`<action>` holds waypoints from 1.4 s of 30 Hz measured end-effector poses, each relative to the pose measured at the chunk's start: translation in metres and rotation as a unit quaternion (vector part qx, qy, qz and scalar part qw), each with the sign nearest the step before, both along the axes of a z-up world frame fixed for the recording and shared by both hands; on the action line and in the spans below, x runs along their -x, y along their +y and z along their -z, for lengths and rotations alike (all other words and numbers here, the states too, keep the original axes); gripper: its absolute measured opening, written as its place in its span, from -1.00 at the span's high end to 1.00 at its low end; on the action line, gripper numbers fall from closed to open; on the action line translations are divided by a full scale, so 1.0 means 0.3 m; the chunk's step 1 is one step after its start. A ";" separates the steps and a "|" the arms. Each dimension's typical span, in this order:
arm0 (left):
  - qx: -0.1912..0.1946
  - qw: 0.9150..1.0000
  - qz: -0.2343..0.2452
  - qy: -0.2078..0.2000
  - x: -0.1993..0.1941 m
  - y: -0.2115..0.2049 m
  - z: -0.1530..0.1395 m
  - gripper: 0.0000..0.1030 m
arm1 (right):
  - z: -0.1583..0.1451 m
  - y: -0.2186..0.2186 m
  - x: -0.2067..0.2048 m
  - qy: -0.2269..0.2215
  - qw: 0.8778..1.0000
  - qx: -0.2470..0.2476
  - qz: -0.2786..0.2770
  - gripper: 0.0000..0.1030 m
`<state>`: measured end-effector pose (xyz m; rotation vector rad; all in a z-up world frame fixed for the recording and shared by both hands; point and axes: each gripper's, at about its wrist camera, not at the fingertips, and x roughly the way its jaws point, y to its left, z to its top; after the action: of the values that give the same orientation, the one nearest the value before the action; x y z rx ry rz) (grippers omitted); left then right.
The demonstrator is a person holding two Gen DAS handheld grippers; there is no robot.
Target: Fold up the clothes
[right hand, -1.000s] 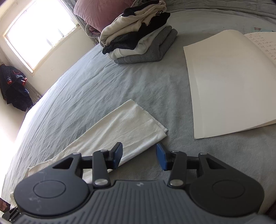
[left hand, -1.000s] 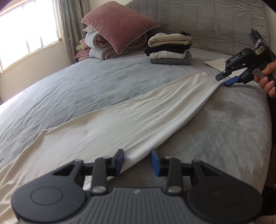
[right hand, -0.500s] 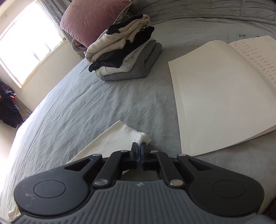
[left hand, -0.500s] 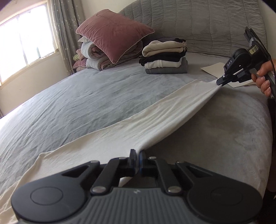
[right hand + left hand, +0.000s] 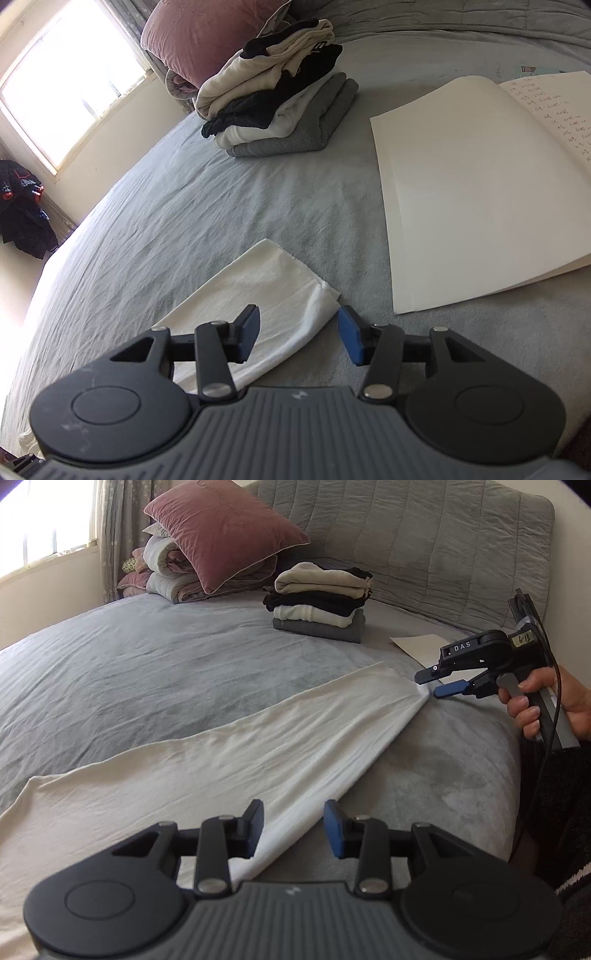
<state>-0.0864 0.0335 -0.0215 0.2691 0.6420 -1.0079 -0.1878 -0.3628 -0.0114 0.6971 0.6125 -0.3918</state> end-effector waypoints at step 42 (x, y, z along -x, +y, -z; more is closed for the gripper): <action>-0.035 0.997 0.061 0.008 0.031 -0.399 0.080 -0.01 | 0.043 -0.023 0.000 -0.041 0.999 -0.022 -0.009 0.00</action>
<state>-0.0957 -0.0861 -0.0454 0.3659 0.6835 -1.1073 -0.1877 -0.3697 -0.0242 0.7462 0.5514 -0.3326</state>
